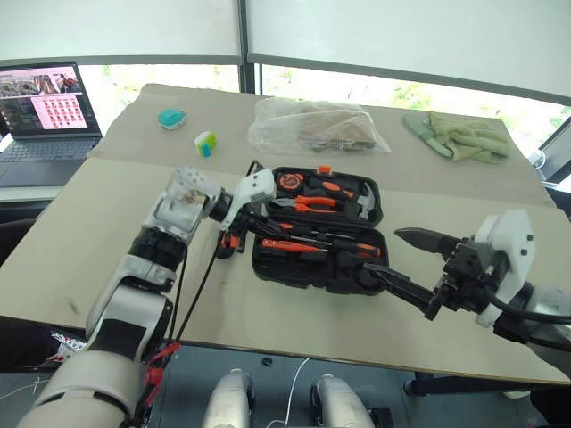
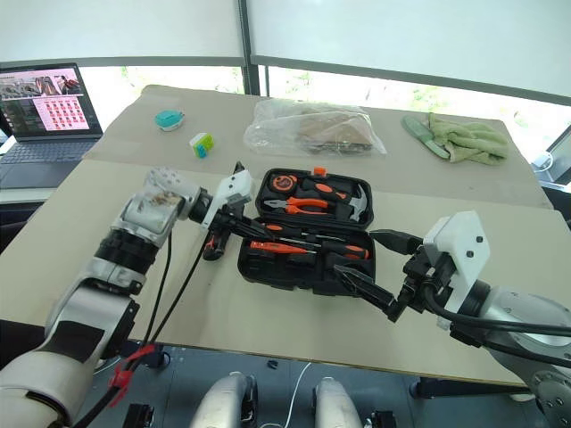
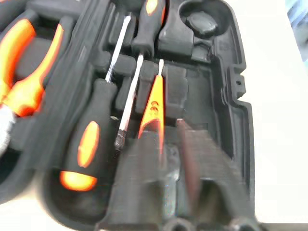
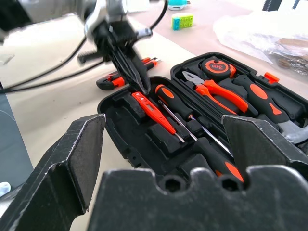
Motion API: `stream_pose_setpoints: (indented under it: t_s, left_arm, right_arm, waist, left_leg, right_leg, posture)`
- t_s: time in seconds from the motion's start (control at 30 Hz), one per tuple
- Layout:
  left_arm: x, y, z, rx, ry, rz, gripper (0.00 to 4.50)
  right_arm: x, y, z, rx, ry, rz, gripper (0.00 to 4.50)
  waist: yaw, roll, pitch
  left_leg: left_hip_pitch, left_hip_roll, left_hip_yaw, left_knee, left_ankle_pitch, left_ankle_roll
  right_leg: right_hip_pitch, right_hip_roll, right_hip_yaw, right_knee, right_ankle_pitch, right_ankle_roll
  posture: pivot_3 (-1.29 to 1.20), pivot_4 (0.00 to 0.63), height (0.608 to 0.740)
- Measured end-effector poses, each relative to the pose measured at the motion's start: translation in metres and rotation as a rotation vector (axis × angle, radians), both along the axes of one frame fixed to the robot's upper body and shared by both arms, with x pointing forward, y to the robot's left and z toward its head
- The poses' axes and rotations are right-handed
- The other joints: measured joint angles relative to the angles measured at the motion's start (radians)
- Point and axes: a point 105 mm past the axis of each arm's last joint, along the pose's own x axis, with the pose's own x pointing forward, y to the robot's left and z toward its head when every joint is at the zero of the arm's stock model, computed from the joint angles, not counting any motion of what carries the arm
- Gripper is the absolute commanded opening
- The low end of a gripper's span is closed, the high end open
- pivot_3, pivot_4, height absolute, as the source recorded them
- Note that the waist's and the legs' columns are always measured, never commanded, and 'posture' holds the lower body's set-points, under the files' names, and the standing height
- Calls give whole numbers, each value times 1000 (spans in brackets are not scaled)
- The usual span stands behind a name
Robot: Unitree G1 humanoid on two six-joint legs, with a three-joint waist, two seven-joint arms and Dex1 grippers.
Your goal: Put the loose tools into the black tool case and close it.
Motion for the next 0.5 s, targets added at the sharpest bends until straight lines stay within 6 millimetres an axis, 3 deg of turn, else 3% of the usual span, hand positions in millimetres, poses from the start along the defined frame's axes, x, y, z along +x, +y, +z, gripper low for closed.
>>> stream_pose_setpoints:
  t_s: [0.2,0.5]
  left_arm:
    - [4,-10,-9,-103,-42,33,44]
    - [2,-4,-38,-52,-59,42,44]
  right_arm:
    - [4,0,-1,3,11,6,4500]
    - [4,-1,-1,1,15,5,4500]
  waist:
    - [2,0,0]
    - [2,0,0]
  left_leg:
    - [0,0,2,0,0,0]
    - [1,0,2,0,0,0]
  right_leg:
    - [0,0,0,0,0,0]
    - [1,0,0,0,0,0]
  posture:
    - [0,150,740]
    - [0,150,740]
